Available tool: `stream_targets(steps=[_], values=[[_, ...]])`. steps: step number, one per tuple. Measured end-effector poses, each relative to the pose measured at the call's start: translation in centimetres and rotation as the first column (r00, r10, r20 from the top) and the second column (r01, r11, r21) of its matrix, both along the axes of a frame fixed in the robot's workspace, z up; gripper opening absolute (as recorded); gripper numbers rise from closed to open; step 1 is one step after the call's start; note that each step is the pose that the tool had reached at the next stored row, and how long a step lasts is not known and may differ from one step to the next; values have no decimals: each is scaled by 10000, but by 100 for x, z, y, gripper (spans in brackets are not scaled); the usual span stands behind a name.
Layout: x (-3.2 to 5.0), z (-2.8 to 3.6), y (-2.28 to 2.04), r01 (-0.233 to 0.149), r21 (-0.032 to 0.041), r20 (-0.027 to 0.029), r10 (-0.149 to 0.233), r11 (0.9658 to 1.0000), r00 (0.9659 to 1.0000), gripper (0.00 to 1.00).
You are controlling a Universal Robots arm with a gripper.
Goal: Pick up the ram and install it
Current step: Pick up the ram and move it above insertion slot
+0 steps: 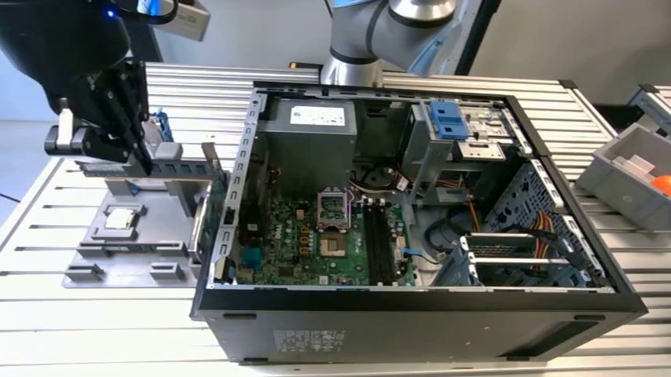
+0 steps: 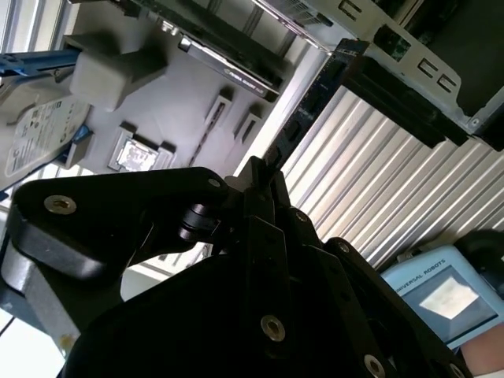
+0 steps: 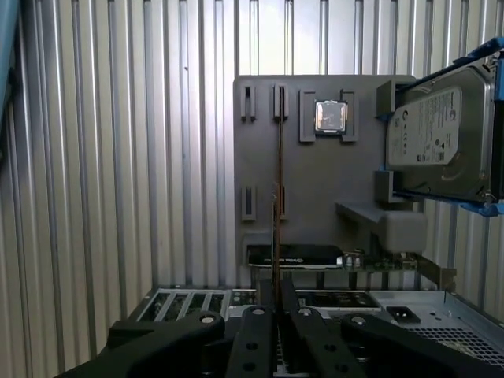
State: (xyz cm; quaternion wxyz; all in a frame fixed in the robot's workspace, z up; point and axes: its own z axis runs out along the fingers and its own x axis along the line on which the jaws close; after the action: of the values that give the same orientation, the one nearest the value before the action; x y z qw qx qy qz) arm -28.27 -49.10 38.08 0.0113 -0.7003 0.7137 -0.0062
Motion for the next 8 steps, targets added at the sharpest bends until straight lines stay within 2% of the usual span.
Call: stream_targets(steps=[8], values=[[124, 0, 0, -8, -1, -5, 8, 10000, 10000, 0]])
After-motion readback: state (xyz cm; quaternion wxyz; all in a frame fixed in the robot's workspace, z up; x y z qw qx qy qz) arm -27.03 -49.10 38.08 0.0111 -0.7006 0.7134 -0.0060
